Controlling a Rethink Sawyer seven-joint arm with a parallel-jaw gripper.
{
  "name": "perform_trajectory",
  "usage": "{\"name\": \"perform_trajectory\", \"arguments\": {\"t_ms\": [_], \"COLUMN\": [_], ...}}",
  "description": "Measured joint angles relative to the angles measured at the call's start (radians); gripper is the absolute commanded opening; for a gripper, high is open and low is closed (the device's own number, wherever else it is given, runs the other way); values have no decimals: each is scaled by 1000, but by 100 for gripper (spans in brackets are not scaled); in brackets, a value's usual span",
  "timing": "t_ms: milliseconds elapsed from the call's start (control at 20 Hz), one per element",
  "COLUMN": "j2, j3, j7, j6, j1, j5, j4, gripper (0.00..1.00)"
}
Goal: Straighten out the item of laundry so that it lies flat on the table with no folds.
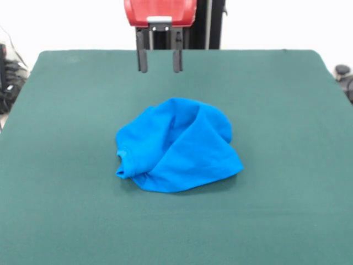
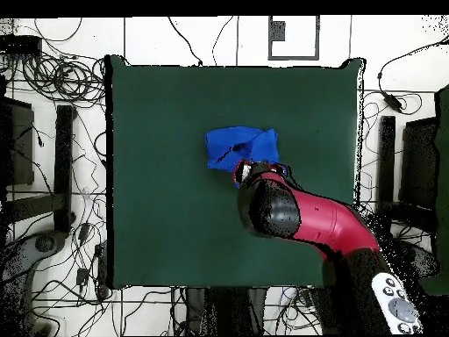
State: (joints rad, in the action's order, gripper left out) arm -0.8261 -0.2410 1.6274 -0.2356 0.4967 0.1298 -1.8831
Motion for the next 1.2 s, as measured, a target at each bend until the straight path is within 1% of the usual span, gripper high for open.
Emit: {"name": "perform_trajectory", "arguments": {"t_ms": [150,650,850,900,1200], "j2": [14,78,123,146,202], "j3": [0,21,33,33,34], "j7": [0,0,0,0,0], "j6": [0,0,0,0,0], "j1": [0,-55,-75,-77,-74], "j5": [0,0,0,0,0], "j4": [8,77,123,145,202], "gripper": [100,100,100,100,100]}}
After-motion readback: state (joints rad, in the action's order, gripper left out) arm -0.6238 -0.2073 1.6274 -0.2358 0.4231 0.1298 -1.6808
